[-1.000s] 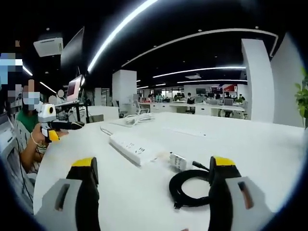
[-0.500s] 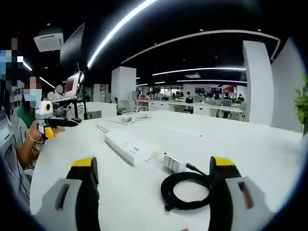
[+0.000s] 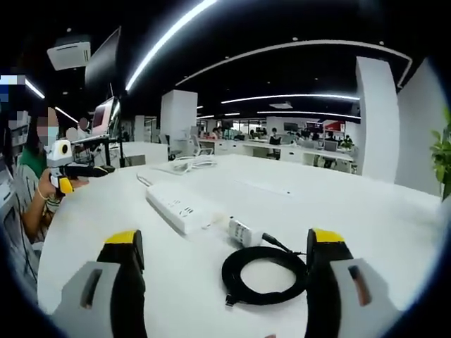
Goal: Straighten the power strip on the desk, plug the charger into it
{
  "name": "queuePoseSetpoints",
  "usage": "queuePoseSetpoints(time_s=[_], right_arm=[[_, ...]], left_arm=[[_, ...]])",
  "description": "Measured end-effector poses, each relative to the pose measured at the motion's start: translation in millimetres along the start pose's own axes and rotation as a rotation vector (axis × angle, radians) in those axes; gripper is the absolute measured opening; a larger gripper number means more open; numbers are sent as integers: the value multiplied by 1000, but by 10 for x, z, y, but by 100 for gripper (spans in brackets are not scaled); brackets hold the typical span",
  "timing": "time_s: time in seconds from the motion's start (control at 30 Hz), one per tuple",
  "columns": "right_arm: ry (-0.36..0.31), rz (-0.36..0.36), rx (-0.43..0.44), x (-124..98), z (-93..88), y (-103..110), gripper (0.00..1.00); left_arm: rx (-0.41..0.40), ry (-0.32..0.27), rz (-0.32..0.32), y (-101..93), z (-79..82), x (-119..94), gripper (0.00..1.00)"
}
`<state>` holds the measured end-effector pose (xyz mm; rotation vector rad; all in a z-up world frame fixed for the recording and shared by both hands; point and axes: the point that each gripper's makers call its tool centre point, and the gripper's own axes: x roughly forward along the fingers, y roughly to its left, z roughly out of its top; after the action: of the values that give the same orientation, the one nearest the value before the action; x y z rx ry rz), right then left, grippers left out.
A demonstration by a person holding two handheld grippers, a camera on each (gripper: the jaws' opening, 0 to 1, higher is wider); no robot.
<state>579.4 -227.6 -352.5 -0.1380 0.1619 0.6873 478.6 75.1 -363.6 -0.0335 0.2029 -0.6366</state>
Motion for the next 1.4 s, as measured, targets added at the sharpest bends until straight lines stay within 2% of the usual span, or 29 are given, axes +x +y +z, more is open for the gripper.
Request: queuePoseSetpoints(time_s=[0.37,0.8,1.4], right_arm=[[32,-4,-8,19,-42,-36,89],[75,0,-28,29,-87,-58,74],[195,10,-53,40,-218,-91,63]], left_arm=[[-2,-2,4,19,2,-13,94],[-2,-6,9,37,19,-20,94],[6,8,15,51,11,-17,94]])
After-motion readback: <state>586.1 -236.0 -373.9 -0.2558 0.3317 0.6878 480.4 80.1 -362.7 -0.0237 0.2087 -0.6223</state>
